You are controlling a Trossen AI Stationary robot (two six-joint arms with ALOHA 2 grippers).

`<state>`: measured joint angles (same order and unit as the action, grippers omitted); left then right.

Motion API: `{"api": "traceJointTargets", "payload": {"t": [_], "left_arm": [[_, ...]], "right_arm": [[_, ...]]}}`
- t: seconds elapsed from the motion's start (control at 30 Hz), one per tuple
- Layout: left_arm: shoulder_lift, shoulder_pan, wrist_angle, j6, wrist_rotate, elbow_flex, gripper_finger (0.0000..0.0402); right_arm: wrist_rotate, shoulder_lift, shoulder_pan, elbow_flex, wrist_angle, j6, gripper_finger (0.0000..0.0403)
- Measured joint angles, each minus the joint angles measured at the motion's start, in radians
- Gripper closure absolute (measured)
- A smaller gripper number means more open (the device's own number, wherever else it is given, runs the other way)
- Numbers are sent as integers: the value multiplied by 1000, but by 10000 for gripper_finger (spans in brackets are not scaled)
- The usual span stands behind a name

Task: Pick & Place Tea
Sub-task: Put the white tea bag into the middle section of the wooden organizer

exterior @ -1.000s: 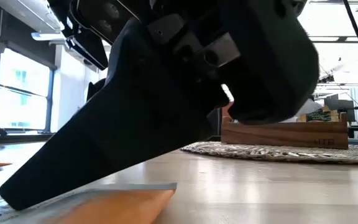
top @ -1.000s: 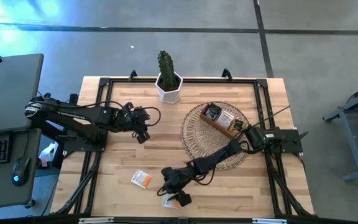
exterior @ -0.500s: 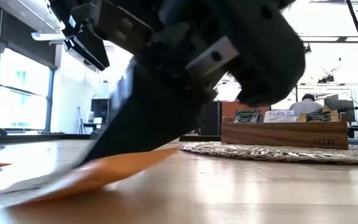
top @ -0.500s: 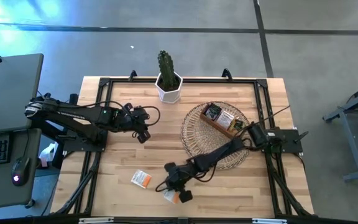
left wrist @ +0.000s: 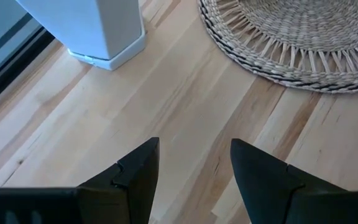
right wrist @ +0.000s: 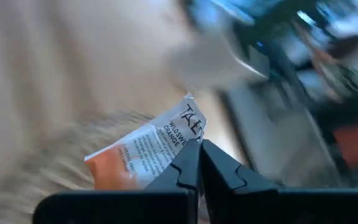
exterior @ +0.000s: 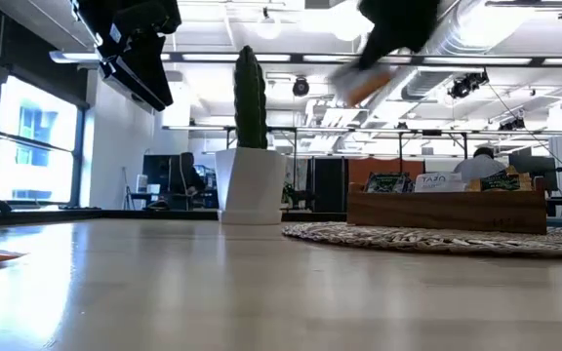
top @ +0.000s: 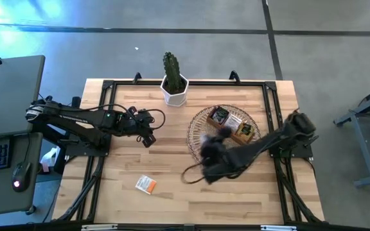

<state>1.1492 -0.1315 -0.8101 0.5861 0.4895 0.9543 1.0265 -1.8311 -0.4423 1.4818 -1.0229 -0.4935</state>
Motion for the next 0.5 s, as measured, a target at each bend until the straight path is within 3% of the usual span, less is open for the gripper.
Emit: {"api": "traceJointTargets", "payload": {"t": [0.1, 0.17, 0.33, 0.5], "left_arm": [[0, 0, 1, 1, 0, 0, 207], [0, 0, 0, 1, 2, 0, 207], [0, 0, 2, 1, 3, 0, 207], [0, 0, 8, 1, 3, 0, 207]], "right_arm": [[57, 72, -27, -34, -294, -403, 397], [63, 116, -44, -109, -364, -557, 394], [-25, 233, -18, -353, -254, -652, 400], [-14, 314, 74, -546, -133, -653, 397]]}}
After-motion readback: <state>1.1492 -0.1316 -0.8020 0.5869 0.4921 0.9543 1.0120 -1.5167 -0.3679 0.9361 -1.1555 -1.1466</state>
